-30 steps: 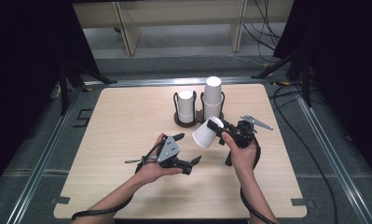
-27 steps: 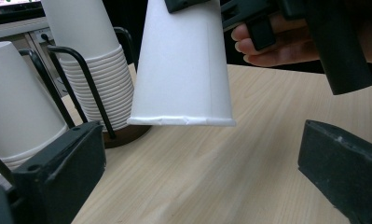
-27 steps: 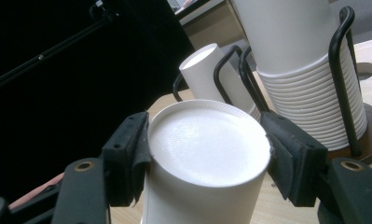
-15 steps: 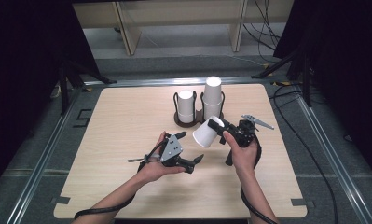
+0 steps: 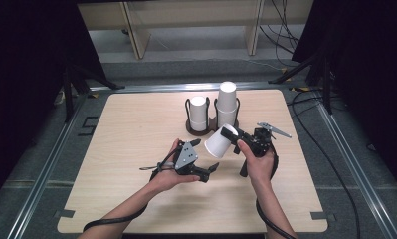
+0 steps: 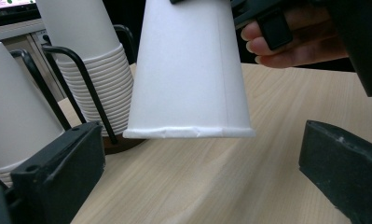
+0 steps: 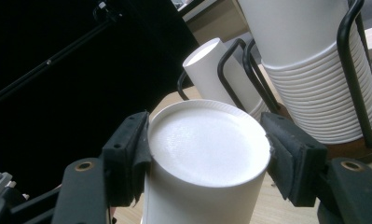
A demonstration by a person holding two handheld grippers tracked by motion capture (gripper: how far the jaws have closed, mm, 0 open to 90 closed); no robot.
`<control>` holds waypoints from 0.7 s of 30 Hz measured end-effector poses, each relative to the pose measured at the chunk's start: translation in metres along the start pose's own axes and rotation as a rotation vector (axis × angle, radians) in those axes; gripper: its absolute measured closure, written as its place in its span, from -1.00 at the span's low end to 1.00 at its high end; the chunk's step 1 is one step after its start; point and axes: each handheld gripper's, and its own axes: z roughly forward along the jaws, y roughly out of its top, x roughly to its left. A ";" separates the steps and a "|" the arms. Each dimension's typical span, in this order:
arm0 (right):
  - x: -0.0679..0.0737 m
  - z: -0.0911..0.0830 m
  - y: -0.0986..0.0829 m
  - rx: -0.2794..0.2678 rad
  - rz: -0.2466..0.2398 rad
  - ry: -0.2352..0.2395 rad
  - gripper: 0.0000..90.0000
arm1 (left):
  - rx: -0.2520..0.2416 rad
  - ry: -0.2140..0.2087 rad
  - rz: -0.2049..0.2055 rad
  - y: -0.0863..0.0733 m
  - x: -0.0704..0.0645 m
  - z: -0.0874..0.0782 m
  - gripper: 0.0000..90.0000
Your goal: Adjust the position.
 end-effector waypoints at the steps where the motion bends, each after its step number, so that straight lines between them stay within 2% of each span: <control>1: 0.000 0.000 0.000 -0.004 -0.005 0.001 -0.20 | -0.005 0.000 0.000 0.000 0.000 0.001 -1.00; 5: 0.001 0.001 -0.001 -0.003 0.015 -0.004 -0.20 | -0.006 0.006 0.000 0.000 0.001 0.001 -1.00; 6: -0.001 0.000 -0.002 -0.004 0.019 0.015 -0.20 | -0.019 0.007 -0.003 -0.001 0.000 0.001 -1.00; 7: -0.002 0.001 -0.004 -0.008 0.030 0.024 -0.20 | -0.010 0.007 0.004 -0.002 0.001 -0.001 -1.00; 11: -0.004 0.003 -0.006 -0.002 0.037 0.023 -0.20 | -0.006 0.007 0.009 -0.005 0.001 -0.005 -1.00; 16: -0.007 0.005 -0.009 -0.006 0.072 0.041 -0.20 | -0.006 0.006 0.016 -0.006 0.003 -0.008 -1.00; 17: -0.008 0.005 -0.009 -0.004 0.080 0.036 -0.20 | -0.022 0.006 0.012 -0.007 0.003 -0.007 -1.00; 19: -0.009 0.006 -0.010 -0.009 0.102 0.057 -0.20 | -0.007 0.008 0.013 -0.006 0.003 -0.009 -1.00; 20: -0.009 0.006 -0.010 -0.002 0.104 0.045 -0.20 | -0.015 0.009 0.013 -0.007 0.003 -0.008 -1.00; 21: -0.010 0.006 -0.010 -0.008 0.109 0.056 -0.20 | -0.003 0.009 0.016 -0.007 0.004 -0.009 -1.00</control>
